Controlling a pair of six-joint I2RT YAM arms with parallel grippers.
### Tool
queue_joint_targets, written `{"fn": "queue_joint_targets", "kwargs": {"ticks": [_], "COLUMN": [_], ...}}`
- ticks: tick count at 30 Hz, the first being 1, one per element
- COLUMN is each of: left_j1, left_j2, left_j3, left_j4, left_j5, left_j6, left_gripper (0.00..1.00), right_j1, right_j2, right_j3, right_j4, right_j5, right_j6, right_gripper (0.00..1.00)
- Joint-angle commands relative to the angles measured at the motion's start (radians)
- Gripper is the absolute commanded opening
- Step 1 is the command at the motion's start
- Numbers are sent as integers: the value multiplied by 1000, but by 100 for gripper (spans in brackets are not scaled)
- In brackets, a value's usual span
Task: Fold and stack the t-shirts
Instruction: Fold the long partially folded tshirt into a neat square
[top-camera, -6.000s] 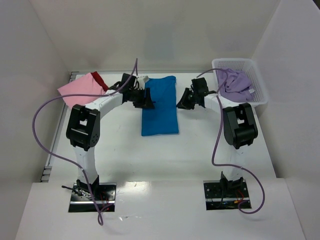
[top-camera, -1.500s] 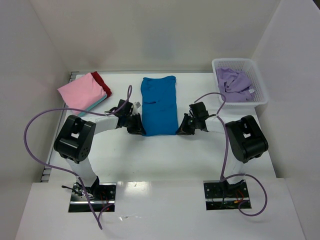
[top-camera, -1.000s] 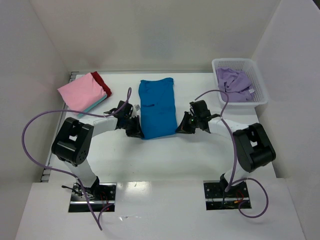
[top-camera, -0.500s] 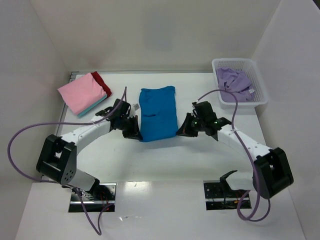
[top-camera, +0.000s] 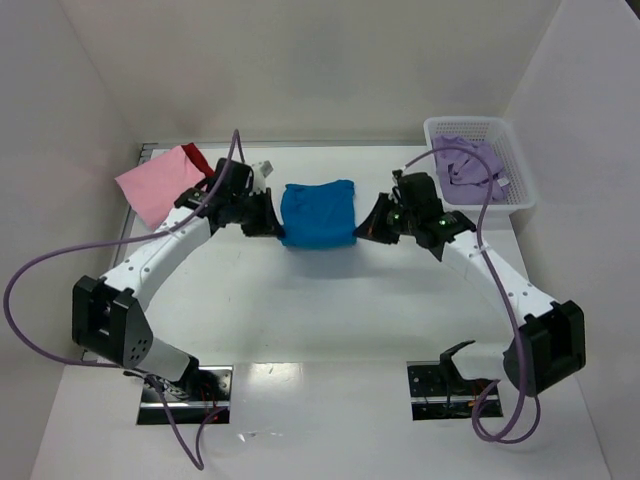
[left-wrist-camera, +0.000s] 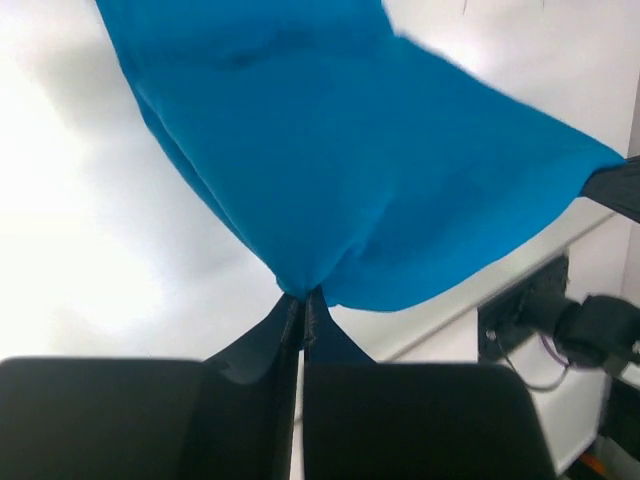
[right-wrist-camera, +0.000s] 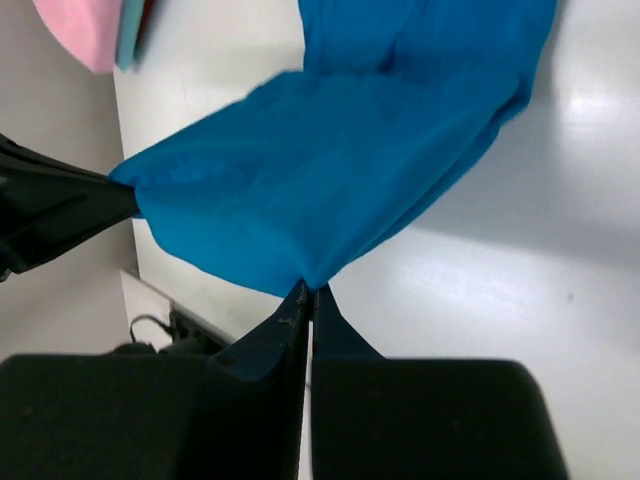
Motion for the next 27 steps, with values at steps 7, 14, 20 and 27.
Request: {"fn": "queue_joint_targets", "kwargs": {"ticks": [7,14,20,27], "left_j1": [87,131,160,190], "left_j2": [227,393,537,701], "left_j3": [254,402,508,650], "left_j4": [25,43,52,61], "left_j5": [19,37,66,89], "left_j6": [100,118,118,137], "left_gripper": [0,0,0,0], "right_j1": [-117,-126,-148,-182], "right_j2": [228,443,587,756], "right_j3": [216,389,499,619], "right_j4": [152,196,225,225], "right_j5": [24,4,4,-5], "right_j6": [-88,-98,-98,-107], "right_gripper": [0,0,0,0]}}
